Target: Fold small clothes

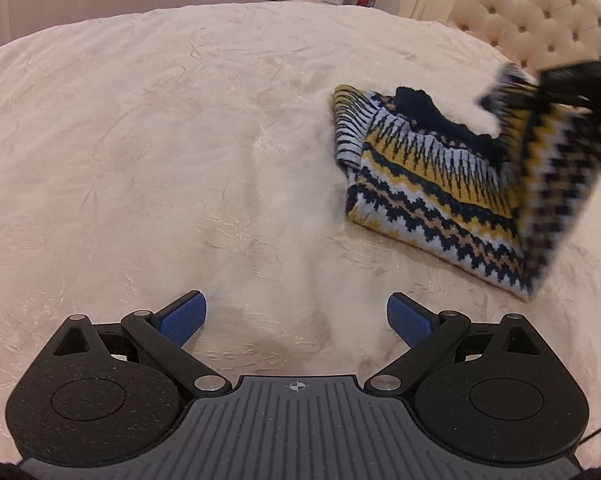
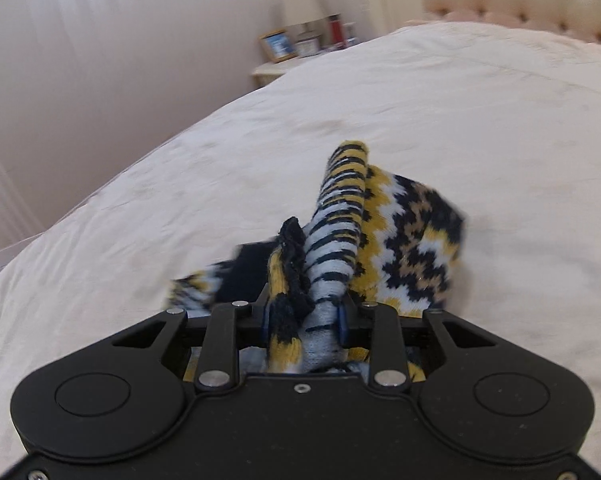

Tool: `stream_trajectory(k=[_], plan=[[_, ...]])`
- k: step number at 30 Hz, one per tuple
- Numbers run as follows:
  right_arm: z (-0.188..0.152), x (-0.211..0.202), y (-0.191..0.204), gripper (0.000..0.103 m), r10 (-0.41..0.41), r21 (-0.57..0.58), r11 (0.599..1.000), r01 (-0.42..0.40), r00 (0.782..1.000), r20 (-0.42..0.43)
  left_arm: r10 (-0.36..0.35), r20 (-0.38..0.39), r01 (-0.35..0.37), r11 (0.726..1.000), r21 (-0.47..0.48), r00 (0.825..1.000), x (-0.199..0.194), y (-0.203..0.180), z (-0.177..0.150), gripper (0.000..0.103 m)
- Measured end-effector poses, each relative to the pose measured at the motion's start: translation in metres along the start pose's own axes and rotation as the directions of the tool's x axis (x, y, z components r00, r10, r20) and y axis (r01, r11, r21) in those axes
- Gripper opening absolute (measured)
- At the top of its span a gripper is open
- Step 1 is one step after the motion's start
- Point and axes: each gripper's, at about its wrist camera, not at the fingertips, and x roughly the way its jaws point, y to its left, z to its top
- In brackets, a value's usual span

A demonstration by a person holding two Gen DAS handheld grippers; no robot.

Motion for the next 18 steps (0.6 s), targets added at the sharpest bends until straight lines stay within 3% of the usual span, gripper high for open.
stream_trajectory(k=[4,8,10,14,16,18], plan=[[-0.014,0.029,0.040,0.038,0.003,-0.062,0.998,-0.006,0.999,-0.048,-0.001,0.008,0.001,1.000,-0.022,1.000,-0.004,0.010,-0.001,0.099],[-0.030,0.053,0.061,0.029,0.011,-0.088,0.996,-0.019,0.996,-0.089,0.009,0.004,-0.009,1.000,-0.030,1.000,-0.006,0.019,-0.003,0.099],[-0.034,0.063,0.071,0.032,0.029,-0.085,0.996,-0.038,0.994,-0.107,0.009,-0.001,-0.009,0.999,-0.030,1.000,-0.006,0.023,-0.003,0.099],[-0.035,0.050,0.068,0.035,0.093,-0.086,0.992,-0.096,0.995,-0.037,0.002,0.005,-0.002,1.000,-0.028,1.000,-0.009,0.029,-0.001,0.099],[-0.033,0.032,0.062,0.040,0.084,-0.099,0.992,-0.081,0.996,0.023,-0.011,0.008,0.011,0.999,-0.031,1.000,-0.009,0.031,0.002,0.099],[-0.032,0.014,0.053,0.060,0.064,-0.137,0.989,-0.053,0.995,0.075,-0.026,0.011,0.026,0.999,-0.032,1.000,-0.009,0.032,0.009,0.099]])
